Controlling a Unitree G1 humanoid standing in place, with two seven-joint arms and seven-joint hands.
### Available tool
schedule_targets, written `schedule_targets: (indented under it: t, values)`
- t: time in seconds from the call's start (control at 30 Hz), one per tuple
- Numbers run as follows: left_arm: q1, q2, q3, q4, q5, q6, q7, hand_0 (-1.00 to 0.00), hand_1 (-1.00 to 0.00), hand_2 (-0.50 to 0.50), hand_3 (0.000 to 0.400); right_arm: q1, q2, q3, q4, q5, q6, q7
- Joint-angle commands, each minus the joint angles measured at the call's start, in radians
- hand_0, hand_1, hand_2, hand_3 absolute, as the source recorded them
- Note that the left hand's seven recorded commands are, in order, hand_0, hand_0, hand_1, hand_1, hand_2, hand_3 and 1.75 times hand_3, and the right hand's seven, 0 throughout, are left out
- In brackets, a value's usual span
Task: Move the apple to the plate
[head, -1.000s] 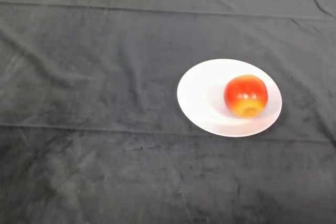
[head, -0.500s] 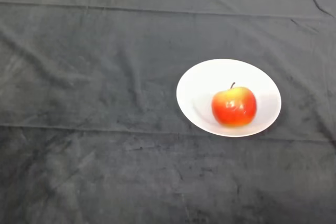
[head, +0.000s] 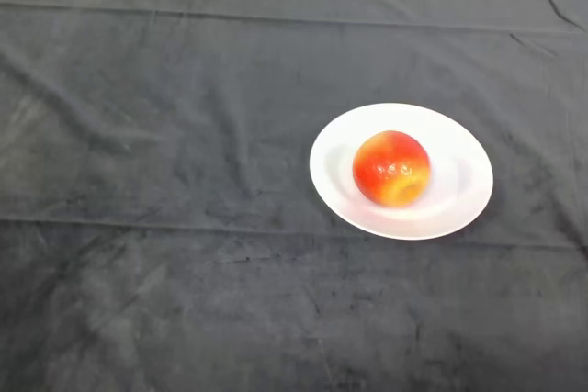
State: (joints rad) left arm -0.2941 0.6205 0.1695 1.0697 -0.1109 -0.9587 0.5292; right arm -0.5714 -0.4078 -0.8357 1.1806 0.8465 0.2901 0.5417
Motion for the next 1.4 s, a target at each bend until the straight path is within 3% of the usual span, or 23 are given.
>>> schedule_targets:
  t: [0.03,1.4]
  values:
    - [-0.029,-0.007,0.035,0.046,0.011,-0.022,-0.005,0.00,0.00,0.00,0.000,-0.028,-0.021,-0.0178,0.025,-0.0006,0.004,0.0014]
    - [-0.037,-0.020,0.094,0.047,0.054,-0.019,-0.050,0.00,0.00,0.00,0.000,-0.028,-0.021,-0.0184,0.026,-0.0015,0.003,0.0026]
